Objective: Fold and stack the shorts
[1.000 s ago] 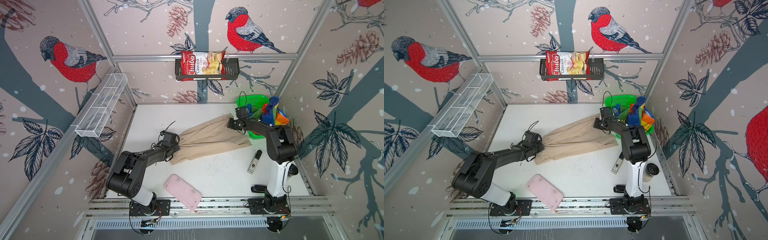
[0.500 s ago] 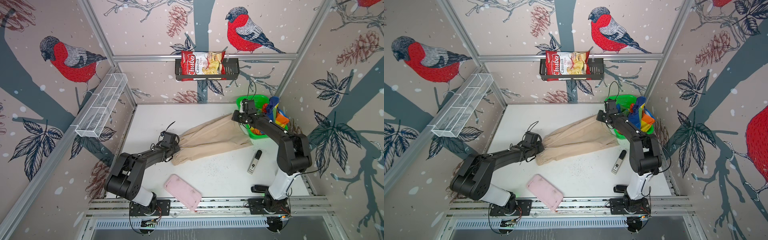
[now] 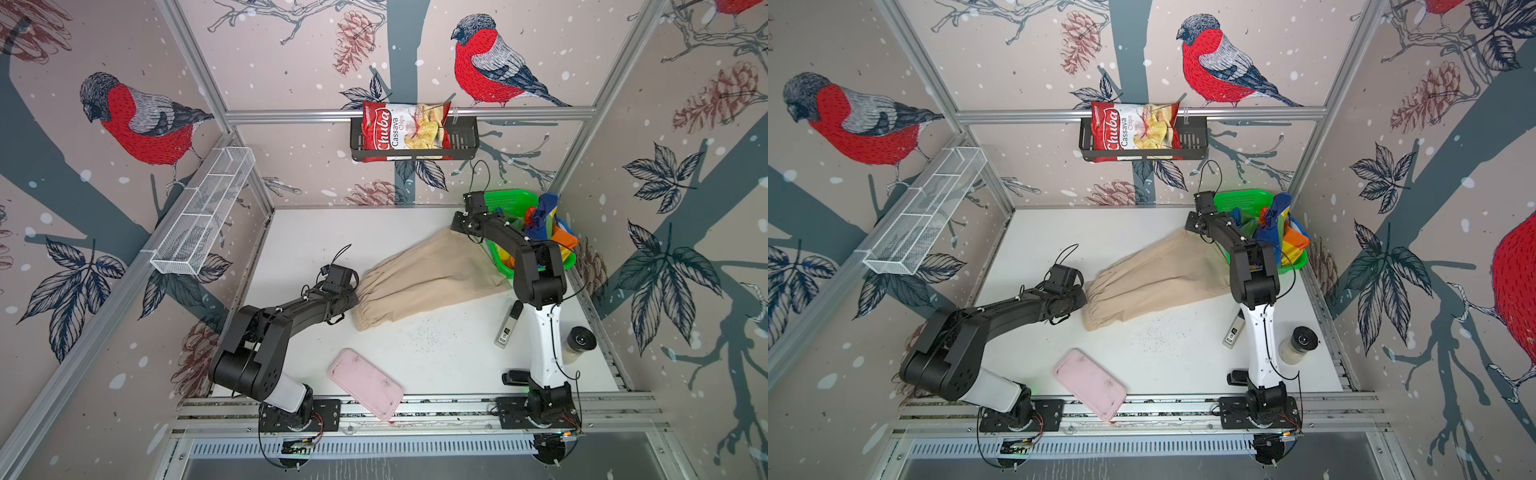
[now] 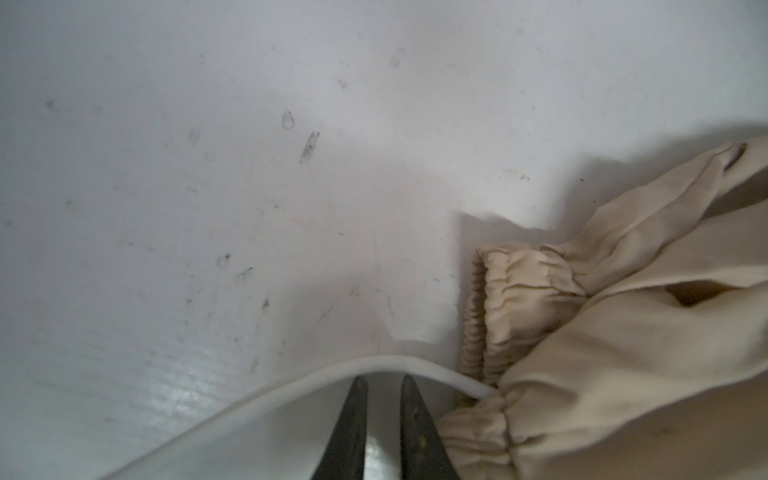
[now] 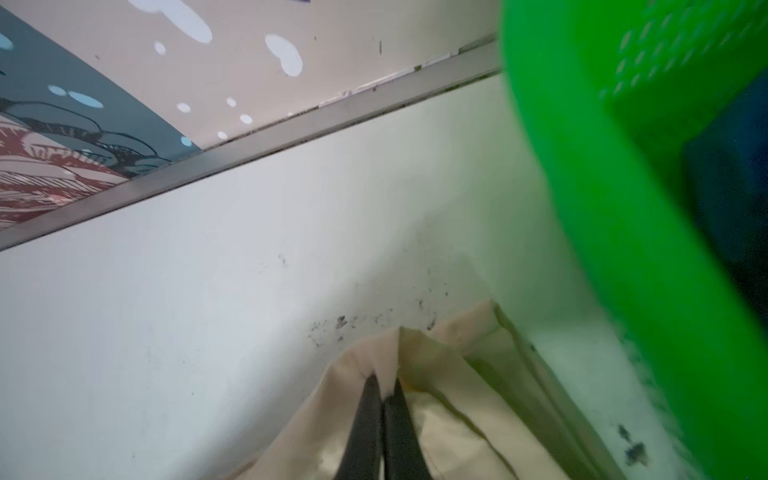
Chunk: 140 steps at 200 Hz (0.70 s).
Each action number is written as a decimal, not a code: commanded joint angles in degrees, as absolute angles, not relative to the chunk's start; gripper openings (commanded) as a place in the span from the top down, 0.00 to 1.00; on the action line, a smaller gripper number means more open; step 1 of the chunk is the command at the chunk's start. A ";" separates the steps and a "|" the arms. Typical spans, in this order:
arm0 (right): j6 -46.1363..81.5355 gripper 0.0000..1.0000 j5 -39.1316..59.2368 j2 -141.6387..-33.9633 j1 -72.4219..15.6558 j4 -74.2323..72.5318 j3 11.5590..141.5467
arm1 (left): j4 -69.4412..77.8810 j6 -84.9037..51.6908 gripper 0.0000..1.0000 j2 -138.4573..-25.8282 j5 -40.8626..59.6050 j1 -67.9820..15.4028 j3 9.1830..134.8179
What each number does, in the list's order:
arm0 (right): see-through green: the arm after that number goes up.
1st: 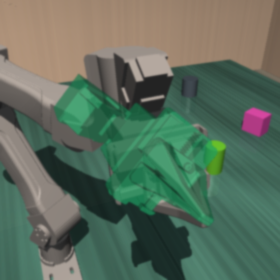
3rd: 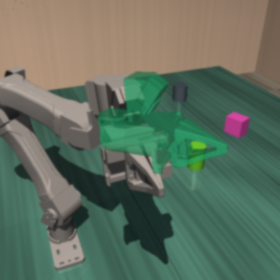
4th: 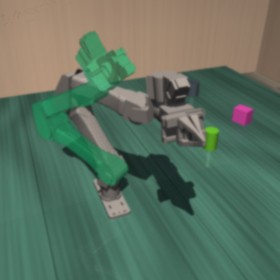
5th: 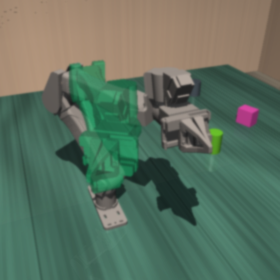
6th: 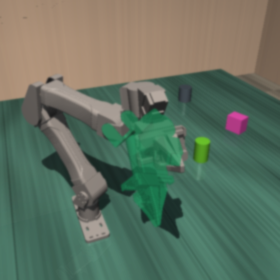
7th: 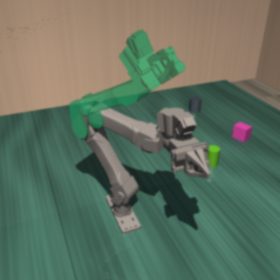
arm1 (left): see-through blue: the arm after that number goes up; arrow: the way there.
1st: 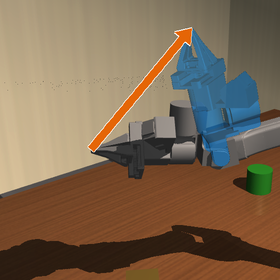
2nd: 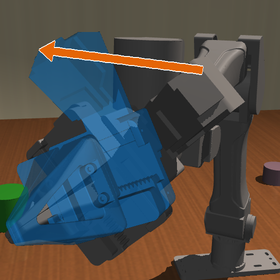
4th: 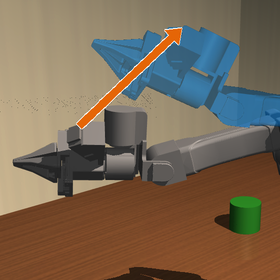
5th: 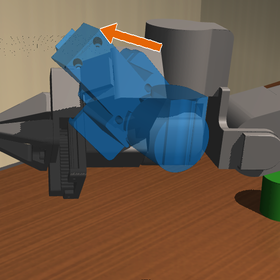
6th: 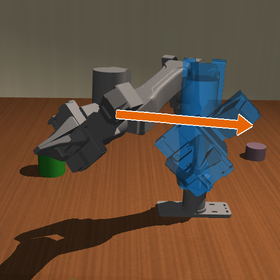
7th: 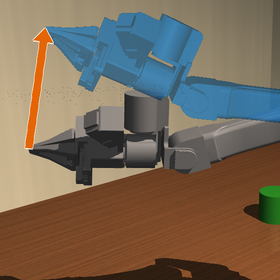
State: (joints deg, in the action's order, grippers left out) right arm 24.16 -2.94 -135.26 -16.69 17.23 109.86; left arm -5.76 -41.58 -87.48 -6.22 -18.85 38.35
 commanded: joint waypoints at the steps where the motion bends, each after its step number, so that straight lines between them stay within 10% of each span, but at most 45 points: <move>1: 23.24 1.00 -6.37 -137.20 -17.88 17.84 112.08 | -9.43 -40.87 0.83 -88.07 -7.17 -18.67 38.72; 31: 21.24 0.95 -9.40 -137.59 -19.37 17.67 112.35 | -9.83 -40.85 0.88 -88.32 -7.75 -17.21 39.41; 62: 20.57 0.47 -7.89 -135.03 -19.74 17.90 111.06 | -9.60 -41.50 0.90 -88.96 -8.18 -13.18 40.52; 140: 22.15 0.31 -11.99 -109.22 -22.33 13.96 80.29 | -11.27 -41.79 0.60 -72.17 -2.51 -13.74 38.51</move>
